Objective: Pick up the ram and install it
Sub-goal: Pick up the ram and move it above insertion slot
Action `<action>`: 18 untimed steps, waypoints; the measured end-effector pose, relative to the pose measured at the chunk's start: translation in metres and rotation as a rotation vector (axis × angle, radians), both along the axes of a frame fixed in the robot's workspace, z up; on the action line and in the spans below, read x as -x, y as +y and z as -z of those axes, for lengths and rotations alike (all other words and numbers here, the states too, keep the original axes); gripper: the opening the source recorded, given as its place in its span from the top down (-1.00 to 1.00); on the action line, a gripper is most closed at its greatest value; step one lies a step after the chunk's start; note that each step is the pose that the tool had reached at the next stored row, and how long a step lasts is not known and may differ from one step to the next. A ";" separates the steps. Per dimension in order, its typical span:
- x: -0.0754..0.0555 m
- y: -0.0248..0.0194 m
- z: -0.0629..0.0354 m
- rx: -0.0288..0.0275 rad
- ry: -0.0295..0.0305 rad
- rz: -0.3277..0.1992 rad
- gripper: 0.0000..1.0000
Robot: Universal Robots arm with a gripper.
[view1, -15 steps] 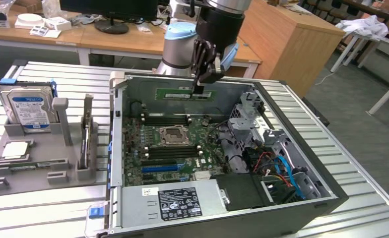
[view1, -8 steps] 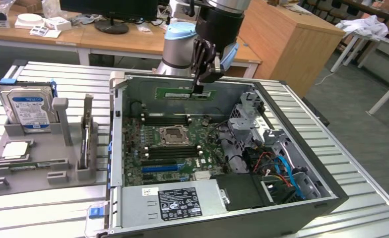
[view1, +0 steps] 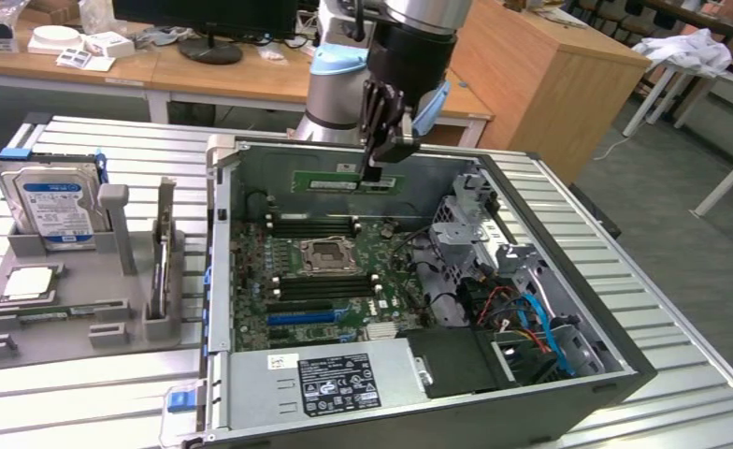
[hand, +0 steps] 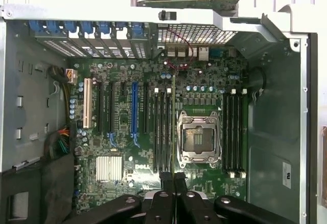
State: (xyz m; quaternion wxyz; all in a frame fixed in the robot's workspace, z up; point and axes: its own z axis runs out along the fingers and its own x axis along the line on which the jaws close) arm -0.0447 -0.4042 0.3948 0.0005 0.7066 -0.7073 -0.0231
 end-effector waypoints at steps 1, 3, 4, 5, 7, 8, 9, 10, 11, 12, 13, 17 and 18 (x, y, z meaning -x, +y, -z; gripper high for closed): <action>0.000 0.0000 0.0016 0.0001 0.0000 0.000 0.76; 0.000 0.0000 0.0050 0.0001 0.0000 0.000 0.76; 0.000 0.0000 0.0067 0.0001 0.0001 0.000 0.76; 0.000 0.0000 0.0087 0.0000 0.0000 0.000 0.76; 0.000 0.0000 0.0121 0.0000 0.0000 0.000 0.76; 0.000 0.0000 0.0140 0.0000 0.0000 0.000 0.76; 0.000 0.0000 0.0157 0.0001 0.0000 0.000 0.76; 0.000 0.0000 0.0175 0.0001 0.0000 0.000 0.76; 0.000 0.0000 0.0193 0.0001 0.0001 0.000 0.76; 0.000 0.0000 0.0212 0.0002 0.0002 0.000 0.76; 0.000 0.0000 0.0230 0.0001 0.0001 0.000 0.76; 0.000 0.0000 0.0302 0.0001 0.0000 0.000 0.76; 0.000 0.0000 0.0322 0.0000 0.0000 0.000 0.76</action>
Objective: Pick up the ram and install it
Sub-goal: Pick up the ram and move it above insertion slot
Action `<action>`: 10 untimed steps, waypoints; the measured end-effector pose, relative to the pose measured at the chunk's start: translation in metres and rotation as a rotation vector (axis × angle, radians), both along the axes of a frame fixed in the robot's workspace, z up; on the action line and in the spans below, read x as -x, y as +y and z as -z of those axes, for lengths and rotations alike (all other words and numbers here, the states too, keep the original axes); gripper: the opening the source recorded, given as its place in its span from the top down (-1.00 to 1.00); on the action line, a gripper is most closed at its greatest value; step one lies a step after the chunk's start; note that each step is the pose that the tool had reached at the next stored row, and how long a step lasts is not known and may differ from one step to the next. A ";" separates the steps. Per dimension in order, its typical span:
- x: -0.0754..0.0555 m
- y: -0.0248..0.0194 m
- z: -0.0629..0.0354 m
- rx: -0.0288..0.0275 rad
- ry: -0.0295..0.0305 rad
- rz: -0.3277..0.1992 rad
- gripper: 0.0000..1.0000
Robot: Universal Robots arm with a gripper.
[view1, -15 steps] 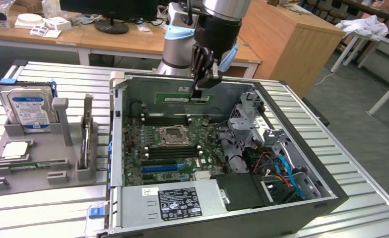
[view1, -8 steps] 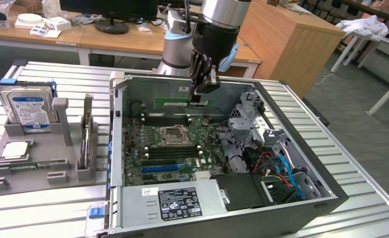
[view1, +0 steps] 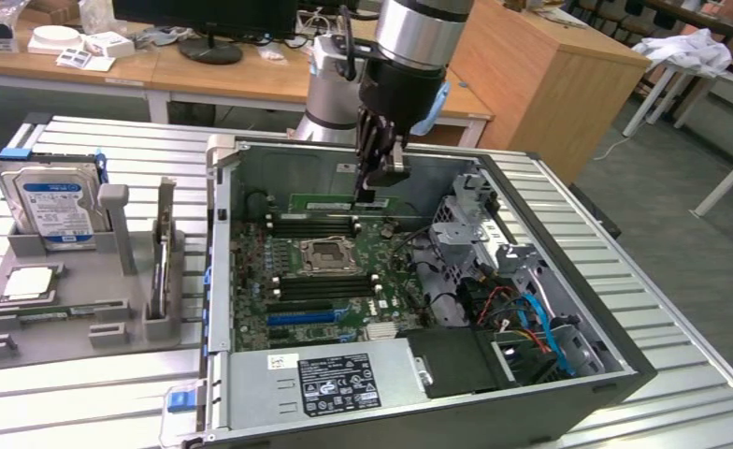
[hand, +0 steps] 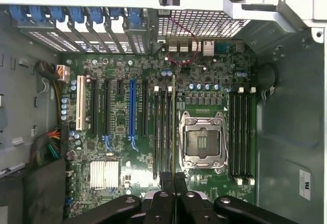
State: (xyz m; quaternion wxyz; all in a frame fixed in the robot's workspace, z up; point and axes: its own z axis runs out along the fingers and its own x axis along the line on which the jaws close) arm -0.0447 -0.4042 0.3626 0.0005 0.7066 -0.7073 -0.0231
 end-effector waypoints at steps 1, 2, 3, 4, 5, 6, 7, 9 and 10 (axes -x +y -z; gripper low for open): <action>0.000 0.0000 0.0018 0.0001 0.0000 0.000 0.76; 0.000 0.0000 0.0036 0.0001 0.0000 0.000 0.76; 0.000 0.0000 0.0054 0.0001 0.0000 0.000 0.76; 0.000 0.0000 0.0072 0.0000 0.0000 0.000 0.76; 0.000 0.0000 0.0090 0.0001 0.0000 0.000 0.76; 0.000 0.0000 0.0108 0.0000 0.0000 0.000 0.76; 0.000 0.0000 0.0127 0.0000 0.0000 0.000 0.76; 0.000 0.0000 0.0158 0.0001 0.0000 0.000 0.76; 0.000 0.0000 0.0165 0.0001 0.0000 0.000 0.76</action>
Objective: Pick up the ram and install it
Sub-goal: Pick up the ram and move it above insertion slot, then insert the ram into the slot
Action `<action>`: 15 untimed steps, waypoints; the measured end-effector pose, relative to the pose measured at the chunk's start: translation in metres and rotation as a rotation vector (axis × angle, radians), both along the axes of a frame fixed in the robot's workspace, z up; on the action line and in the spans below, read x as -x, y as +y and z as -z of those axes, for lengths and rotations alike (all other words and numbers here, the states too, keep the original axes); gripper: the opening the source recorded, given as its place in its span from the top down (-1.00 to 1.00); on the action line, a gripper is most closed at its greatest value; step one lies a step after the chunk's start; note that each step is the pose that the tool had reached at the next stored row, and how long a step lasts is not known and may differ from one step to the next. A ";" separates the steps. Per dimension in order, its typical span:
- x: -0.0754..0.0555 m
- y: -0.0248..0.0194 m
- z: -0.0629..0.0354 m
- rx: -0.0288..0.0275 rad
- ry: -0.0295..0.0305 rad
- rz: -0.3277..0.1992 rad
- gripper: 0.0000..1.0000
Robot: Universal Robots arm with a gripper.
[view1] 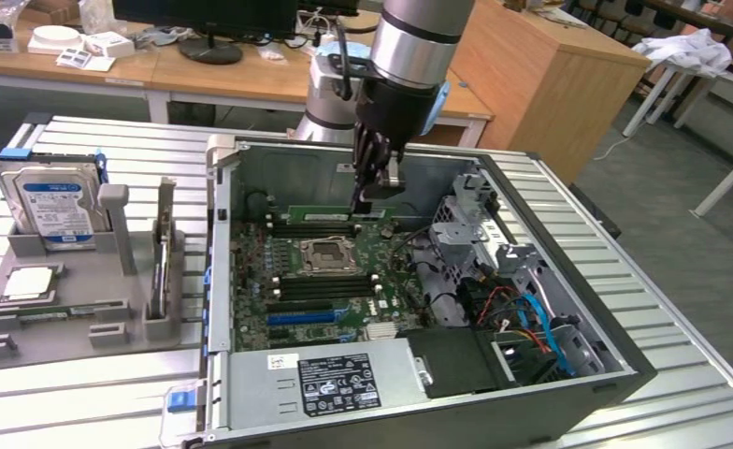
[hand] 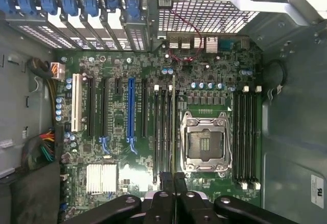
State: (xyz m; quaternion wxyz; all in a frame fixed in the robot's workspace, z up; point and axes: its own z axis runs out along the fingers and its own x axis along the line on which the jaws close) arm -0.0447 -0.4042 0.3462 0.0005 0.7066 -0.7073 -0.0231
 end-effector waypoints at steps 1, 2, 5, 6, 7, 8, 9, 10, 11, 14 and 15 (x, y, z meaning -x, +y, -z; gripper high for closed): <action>0.000 0.0000 0.0000 0.0002 0.0000 0.000 0.76; 0.000 0.0000 0.0000 0.0002 0.0001 0.000 0.76; 0.000 0.0000 0.0001 0.0000 0.0000 0.000 0.76; 0.000 0.0000 0.0001 -0.0001 0.0000 0.000 0.76; 0.000 0.0000 0.0001 0.0000 0.0000 0.000 0.76; 0.000 0.0000 0.0001 0.0000 0.0000 0.000 0.76; 0.000 0.0000 0.0001 0.0000 0.0000 0.000 0.76; 0.000 0.0000 0.0001 -0.0001 0.0000 0.000 0.76; 0.000 0.0000 0.0002 -0.0001 0.0000 0.000 0.76; 0.000 0.0000 0.0008 -0.0003 -0.0001 0.000 0.76; 0.000 0.0000 0.0017 -0.0003 -0.0002 0.000 0.76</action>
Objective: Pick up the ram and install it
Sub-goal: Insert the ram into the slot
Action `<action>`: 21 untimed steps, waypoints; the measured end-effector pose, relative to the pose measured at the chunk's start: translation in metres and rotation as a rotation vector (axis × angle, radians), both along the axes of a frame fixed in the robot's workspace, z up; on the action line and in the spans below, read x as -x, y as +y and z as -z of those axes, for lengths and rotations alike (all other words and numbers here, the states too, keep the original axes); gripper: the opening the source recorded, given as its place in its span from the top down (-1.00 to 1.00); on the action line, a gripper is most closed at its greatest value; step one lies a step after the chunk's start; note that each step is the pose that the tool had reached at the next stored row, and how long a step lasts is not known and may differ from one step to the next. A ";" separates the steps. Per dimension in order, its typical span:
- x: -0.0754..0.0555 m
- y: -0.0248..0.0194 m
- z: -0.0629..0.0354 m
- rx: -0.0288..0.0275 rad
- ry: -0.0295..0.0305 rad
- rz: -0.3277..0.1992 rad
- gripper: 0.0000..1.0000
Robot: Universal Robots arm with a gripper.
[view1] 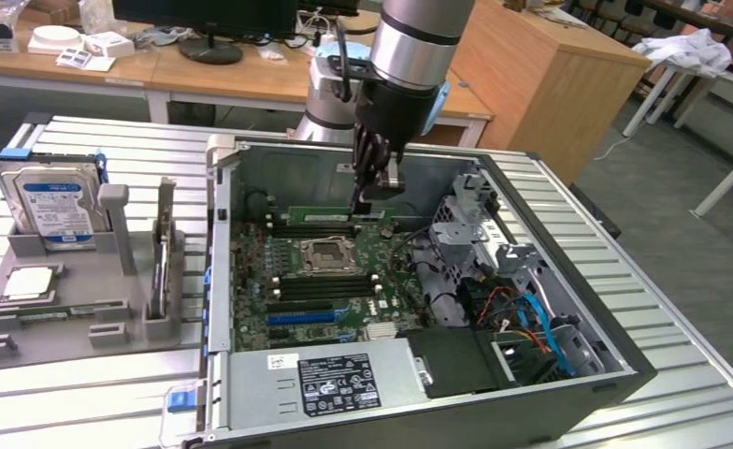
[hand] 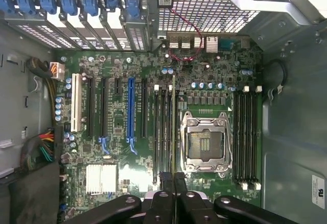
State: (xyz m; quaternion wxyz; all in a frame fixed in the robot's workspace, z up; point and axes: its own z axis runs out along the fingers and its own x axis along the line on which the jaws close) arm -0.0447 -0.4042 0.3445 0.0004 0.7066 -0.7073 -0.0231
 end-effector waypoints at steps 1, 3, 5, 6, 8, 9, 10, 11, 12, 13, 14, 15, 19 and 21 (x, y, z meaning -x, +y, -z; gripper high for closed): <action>0.000 0.0000 0.0012 0.0003 0.0000 0.000 0.76; 0.000 0.0000 0.0041 0.0012 0.0001 0.000 0.76; 0.000 0.0000 0.0076 0.0029 0.0001 0.000 0.76; 0.000 0.0000 0.0094 0.0036 0.0001 0.000 0.76; 0.000 0.0000 0.0130 0.0049 0.0002 0.000 0.76; 0.000 0.0000 0.0148 0.0053 0.0002 0.000 0.76; 0.000 0.0000 0.0167 0.0057 0.0002 0.000 0.76; 0.000 0.0000 0.0186 0.0060 0.0001 0.000 0.76; 0.000 0.0000 0.0204 0.0063 0.0001 0.000 0.76; 0.000 0.0000 0.0221 0.0068 0.0001 0.000 0.76; 0.000 0.0000 0.0239 0.0072 0.0001 0.000 0.76; 0.000 0.0000 0.0257 0.0078 0.0001 0.000 0.76; 0.000 0.0000 0.0330 0.0107 0.0002 0.000 0.76; 0.000 0.0000 0.0367 0.0122 0.0001 0.000 0.76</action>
